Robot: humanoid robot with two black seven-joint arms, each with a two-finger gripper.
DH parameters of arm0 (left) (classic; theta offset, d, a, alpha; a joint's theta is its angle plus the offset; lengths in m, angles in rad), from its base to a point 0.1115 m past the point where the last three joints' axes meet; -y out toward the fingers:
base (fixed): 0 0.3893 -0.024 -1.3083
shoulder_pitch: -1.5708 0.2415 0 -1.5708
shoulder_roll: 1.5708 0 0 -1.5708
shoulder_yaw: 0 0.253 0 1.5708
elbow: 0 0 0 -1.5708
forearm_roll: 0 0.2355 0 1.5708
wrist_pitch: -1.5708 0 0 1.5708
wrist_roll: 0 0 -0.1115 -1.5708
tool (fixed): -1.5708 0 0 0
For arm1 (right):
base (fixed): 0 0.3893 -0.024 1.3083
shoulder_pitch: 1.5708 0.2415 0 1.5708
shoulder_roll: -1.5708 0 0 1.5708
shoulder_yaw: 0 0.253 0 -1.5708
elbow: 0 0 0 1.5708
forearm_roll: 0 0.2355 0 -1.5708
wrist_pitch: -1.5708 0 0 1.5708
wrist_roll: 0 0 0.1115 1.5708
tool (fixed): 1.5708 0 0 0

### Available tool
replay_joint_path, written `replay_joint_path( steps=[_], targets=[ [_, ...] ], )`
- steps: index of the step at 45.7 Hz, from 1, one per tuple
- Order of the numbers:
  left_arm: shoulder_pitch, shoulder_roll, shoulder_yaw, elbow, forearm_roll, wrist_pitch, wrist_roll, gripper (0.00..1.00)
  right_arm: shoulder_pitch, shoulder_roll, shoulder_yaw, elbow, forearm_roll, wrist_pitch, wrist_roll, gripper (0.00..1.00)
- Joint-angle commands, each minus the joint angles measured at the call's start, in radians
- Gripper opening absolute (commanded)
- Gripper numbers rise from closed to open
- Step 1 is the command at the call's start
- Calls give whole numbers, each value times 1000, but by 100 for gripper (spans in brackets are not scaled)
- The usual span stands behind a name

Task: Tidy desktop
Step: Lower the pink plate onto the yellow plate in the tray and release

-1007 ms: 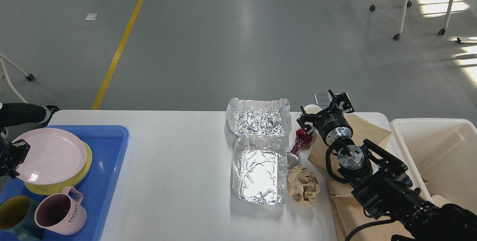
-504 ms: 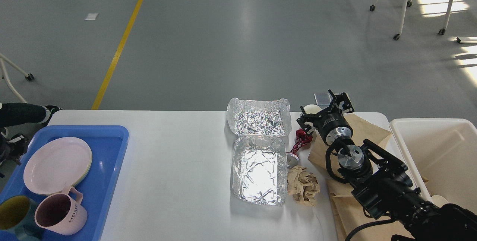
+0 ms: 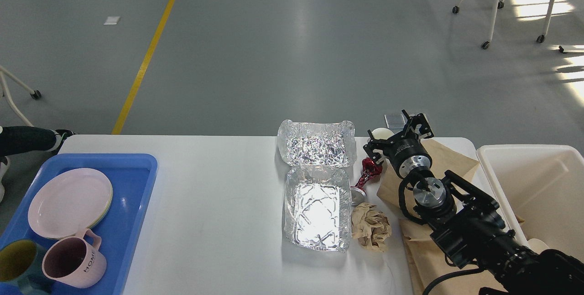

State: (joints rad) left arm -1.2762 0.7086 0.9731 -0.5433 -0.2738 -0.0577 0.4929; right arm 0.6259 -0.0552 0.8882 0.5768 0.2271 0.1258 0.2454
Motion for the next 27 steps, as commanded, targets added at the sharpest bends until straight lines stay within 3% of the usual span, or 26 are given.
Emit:
replay_joint_path(
  steps=[1,4,9,15,16,21,27],
  targets=[
    [-5,46,-60,13,2,15,-19,96,0,0,0,0,0,0,0,100],
    [1,57,-149,28,2,16,-68,96,0,0,0,0,0,0,0,100],
    [20,87,-278,34,2,16,-224,96,0,0,0,0,0,0,0,100],
    [47,144,-367,36,1,19,-450,96,0,0,0,0,0,0,0,100],
    [60,150,-395,42,2,19,-509,96,0,0,0,0,0,0,0,100],
    [156,158,-523,48,1,19,-726,96,0,0,0,0,0,0,0,100],
    [261,160,-726,63,1,21,-927,96,0,0,0,0,0,0,0,100]
  ],
)
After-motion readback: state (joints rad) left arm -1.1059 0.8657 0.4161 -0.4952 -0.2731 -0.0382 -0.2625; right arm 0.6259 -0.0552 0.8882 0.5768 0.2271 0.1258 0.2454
